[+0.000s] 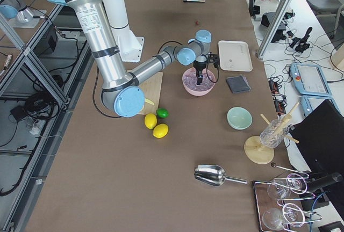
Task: Mash ice and strawberries in cup
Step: 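Close the right gripper on a third clear ice cube and lift it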
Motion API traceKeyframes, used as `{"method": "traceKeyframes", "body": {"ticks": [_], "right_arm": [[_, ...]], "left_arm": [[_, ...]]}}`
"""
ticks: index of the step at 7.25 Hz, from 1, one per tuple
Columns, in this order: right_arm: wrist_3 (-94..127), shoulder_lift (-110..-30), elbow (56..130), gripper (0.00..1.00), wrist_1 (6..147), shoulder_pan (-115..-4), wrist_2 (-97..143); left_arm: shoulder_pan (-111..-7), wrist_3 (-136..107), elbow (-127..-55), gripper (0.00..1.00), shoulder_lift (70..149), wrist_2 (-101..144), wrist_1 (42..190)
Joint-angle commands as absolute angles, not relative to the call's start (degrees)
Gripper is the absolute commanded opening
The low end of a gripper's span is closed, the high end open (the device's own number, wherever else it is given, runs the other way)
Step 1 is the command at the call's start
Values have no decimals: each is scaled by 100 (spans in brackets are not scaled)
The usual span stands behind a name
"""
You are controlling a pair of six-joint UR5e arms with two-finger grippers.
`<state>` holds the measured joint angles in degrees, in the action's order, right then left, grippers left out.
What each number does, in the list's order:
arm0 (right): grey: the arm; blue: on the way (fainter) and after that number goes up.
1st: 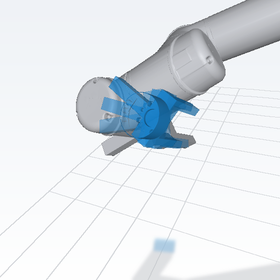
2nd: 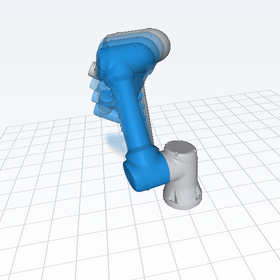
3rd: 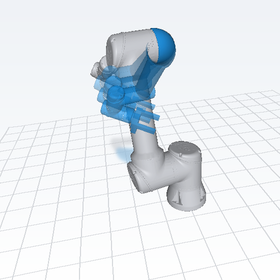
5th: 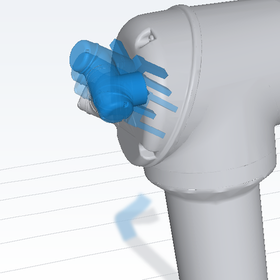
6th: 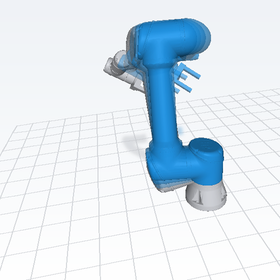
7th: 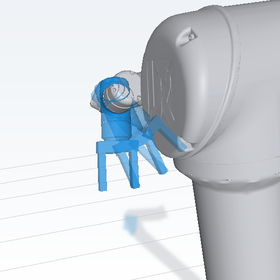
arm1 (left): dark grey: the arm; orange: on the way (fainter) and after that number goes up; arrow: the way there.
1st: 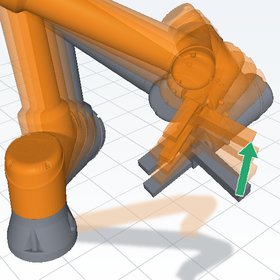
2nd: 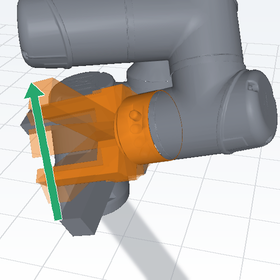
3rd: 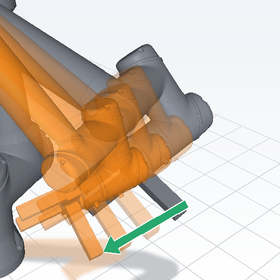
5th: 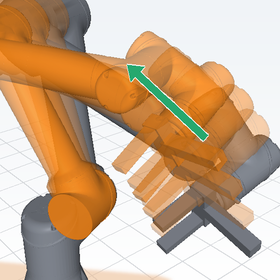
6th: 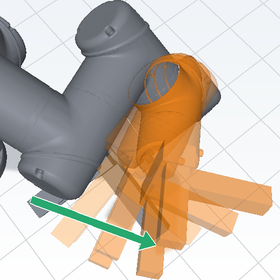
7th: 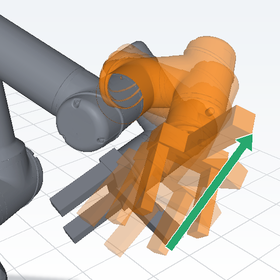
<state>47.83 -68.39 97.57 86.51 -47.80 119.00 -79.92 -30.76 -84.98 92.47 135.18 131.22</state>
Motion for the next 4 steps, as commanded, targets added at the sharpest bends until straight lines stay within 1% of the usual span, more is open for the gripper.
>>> {"method": "traceKeyframes", "body": {"ticks": [1,3,4], "right_arm": [[4781,-6847,9669,74,8657,-4632,11761],[4676,-6838,9642,73,8657,-4632,11768],[4676,-6829,9642,64,8657,-4632,11769]], "left_arm": [[-7998,-3076,-8499,97,9246,13518,13122],[-7998,-3076,-8482,97,9255,13518,13122],[-7989,-3076,-8490,97,9255,13518,13122]]}}
